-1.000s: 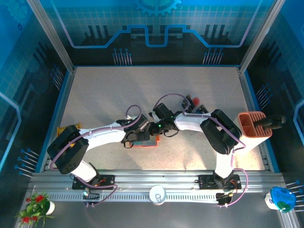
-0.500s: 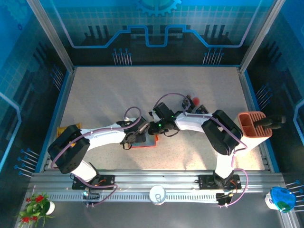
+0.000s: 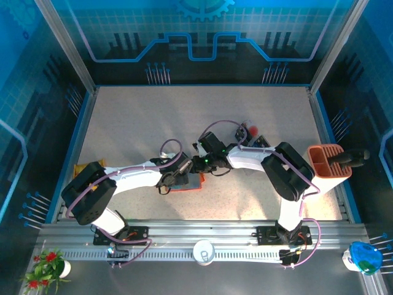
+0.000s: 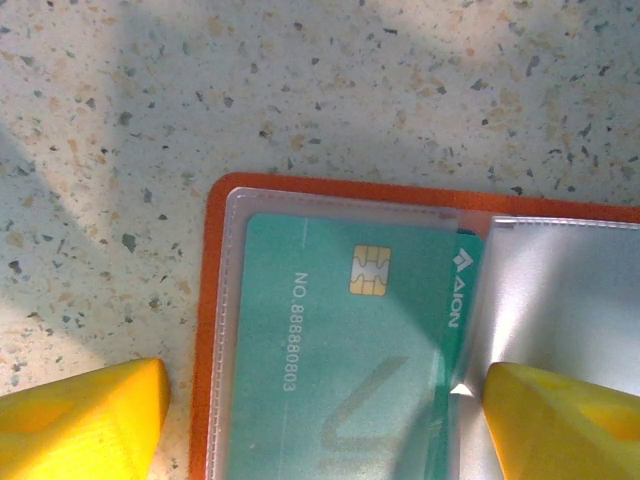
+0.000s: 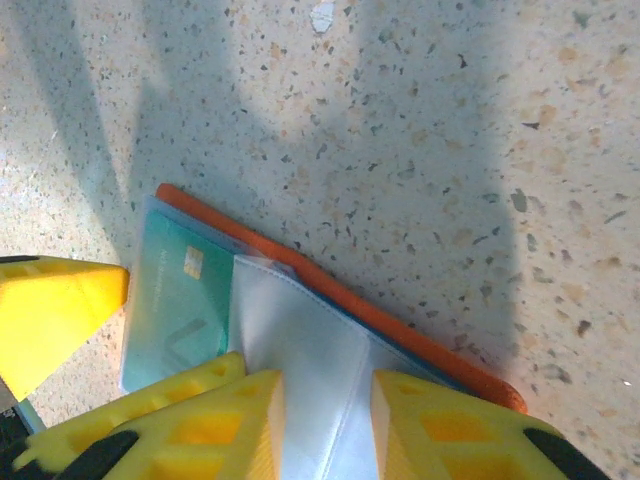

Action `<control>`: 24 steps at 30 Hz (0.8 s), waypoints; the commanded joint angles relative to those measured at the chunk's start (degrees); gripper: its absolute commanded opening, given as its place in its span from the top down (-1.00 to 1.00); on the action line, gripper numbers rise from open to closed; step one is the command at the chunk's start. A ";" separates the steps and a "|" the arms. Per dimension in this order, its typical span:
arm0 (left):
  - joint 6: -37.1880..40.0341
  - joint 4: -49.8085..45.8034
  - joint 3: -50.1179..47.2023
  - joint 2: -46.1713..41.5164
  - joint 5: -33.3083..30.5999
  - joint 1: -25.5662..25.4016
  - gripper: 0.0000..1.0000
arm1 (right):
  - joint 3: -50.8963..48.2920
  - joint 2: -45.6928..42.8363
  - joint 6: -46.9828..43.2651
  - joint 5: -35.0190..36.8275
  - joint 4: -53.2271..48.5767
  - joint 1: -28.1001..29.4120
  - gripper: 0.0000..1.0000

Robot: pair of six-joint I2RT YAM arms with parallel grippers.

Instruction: Put the credit cards into the card holder

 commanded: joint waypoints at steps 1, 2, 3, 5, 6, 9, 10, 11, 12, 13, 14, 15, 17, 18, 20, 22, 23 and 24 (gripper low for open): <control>-0.16 -0.33 -1.71 -1.02 -0.45 -0.33 -0.68 | 0.29 2.26 1.61 -2.87 1.37 -0.45 0.44; -0.21 -0.31 -1.78 -1.25 -0.38 -0.35 -0.68 | 0.63 2.63 1.67 -3.23 1.32 -0.43 0.45; -0.16 -0.22 -1.90 -1.56 -0.53 -0.36 -0.69 | 0.94 2.90 1.75 -3.59 1.29 -0.38 0.46; -0.14 -0.13 -2.03 -2.10 -0.71 -0.34 -0.69 | 1.23 3.21 1.96 -3.96 1.37 -0.30 0.48; -0.10 -0.10 -2.17 -2.52 -0.79 -0.38 -0.70 | 1.36 3.27 2.05 -4.06 1.45 -0.30 0.49; -0.16 -0.25 -2.41 -3.50 -0.95 -0.33 -0.73 | 1.50 3.00 2.62 -4.57 1.67 -0.17 0.52; -0.09 -0.27 -2.44 -3.92 -0.96 -0.37 -0.75 | 1.41 2.75 2.90 -4.68 1.89 -0.13 0.52; -0.08 -0.26 -2.44 -4.52 -1.00 -0.37 -0.76 | 1.25 2.42 3.23 -4.79 2.22 -0.11 0.52; -0.08 -0.36 -2.49 -5.22 -1.16 -0.34 -0.78 | 1.24 2.12 3.61 -5.16 2.44 -0.11 0.53; -0.07 -0.55 -2.48 -5.85 -1.39 -0.33 -0.79 | 1.23 1.85 3.96 -5.46 2.71 -0.03 0.53; -0.08 -0.76 -2.52 -6.71 -1.60 -0.34 -0.81 | 1.27 1.59 4.42 -5.82 3.03 0.16 0.54; -0.07 -1.10 -2.51 -7.65 -1.91 -0.36 -0.83 | 1.23 1.15 4.81 -5.87 3.27 0.40 0.54; 0.01 -1.96 -2.46 -9.58 -2.60 -0.29 -0.88 | 1.29 0.40 5.44 -5.90 3.36 0.89 0.53; 0.00 -2.48 -2.48 -10.75 -2.97 -0.30 -0.90 | 1.32 0.06 5.85 -5.93 3.46 1.18 0.53; 0.01 -3.53 -2.52 -13.19 -3.67 -0.09 -0.94 | 1.49 -0.71 6.44 -5.77 3.44 2.03 0.52; 0.02 -4.52 -2.87 -15.59 -3.99 0.29 -0.98 | 1.68 -1.52 7.08 -5.46 3.48 2.82 0.50; 0.06 -4.90 -3.18 -17.01 -3.90 0.66 -0.98 | 1.83 -1.97 7.37 -5.05 3.32 3.33 0.49; 0.06 -5.26 -3.60 -18.41 -3.58 1.33 -0.98 | 2.04 -2.40 7.57 -4.72 3.14 3.94 0.46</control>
